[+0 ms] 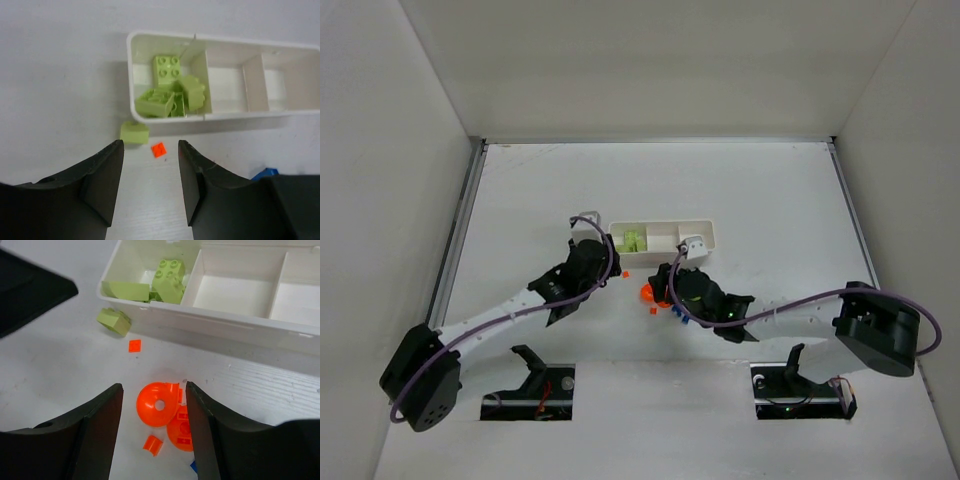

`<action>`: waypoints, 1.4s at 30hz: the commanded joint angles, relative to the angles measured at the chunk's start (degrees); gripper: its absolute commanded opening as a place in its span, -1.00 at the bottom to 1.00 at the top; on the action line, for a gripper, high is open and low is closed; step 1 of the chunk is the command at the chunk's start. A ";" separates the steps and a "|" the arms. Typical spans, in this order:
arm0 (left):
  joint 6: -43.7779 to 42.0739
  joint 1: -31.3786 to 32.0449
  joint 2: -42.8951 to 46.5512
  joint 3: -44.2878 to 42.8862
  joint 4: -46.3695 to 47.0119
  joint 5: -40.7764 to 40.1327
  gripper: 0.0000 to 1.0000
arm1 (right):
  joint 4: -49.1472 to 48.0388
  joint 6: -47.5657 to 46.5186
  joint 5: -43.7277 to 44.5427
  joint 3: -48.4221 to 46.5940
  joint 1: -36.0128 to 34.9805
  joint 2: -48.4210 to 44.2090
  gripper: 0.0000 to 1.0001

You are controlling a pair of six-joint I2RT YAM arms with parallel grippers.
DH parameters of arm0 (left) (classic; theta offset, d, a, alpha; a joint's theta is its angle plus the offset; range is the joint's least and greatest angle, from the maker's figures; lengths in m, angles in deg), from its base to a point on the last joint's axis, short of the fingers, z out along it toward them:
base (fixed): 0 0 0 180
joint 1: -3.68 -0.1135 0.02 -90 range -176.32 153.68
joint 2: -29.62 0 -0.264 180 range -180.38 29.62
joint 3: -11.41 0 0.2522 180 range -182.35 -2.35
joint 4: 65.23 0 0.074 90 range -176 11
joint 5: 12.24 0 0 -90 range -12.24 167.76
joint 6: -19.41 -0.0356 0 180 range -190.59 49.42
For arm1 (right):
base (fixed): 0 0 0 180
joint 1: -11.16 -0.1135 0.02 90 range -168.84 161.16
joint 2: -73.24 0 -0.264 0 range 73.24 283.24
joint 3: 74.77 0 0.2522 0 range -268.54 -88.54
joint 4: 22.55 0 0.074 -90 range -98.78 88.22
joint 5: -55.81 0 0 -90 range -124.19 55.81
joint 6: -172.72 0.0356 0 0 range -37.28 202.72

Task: Sort the legos into containers by color

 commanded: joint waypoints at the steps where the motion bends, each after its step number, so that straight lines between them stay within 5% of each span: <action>1: 3.47 4.17 5.94 8.53 -3.35 -4.37 -0.10 | -3.05 0.92 1.41 2.06 0.19 -4.01 0.18; 12: 0.76 8.14 -8.02 4.25 0.95 -7.64 0.03 | -3.05 0.92 0.71 1.89 0.55 -2.89 0.19; 25: -4.34 2.95 -17.78 0.99 10.97 -9.05 0.06 | -3.49 0.57 0.71 0.57 0.29 -0.42 0.21; 32: -5.92 2.77 -21.56 0.03 14.57 -9.22 -0.08 | -3.75 0.49 0.36 0.75 0.20 -0.51 0.22; 35: -7.06 3.56 -21.65 0.11 15.11 -10.80 -0.38 | -3.75 0.49 0.36 0.83 0.11 -0.33 0.22; 42: -5.57 7.86 -11.75 3.36 8.53 -11.60 -0.60 | -4.10 0.75 0.36 1.97 0.11 -1.82 0.21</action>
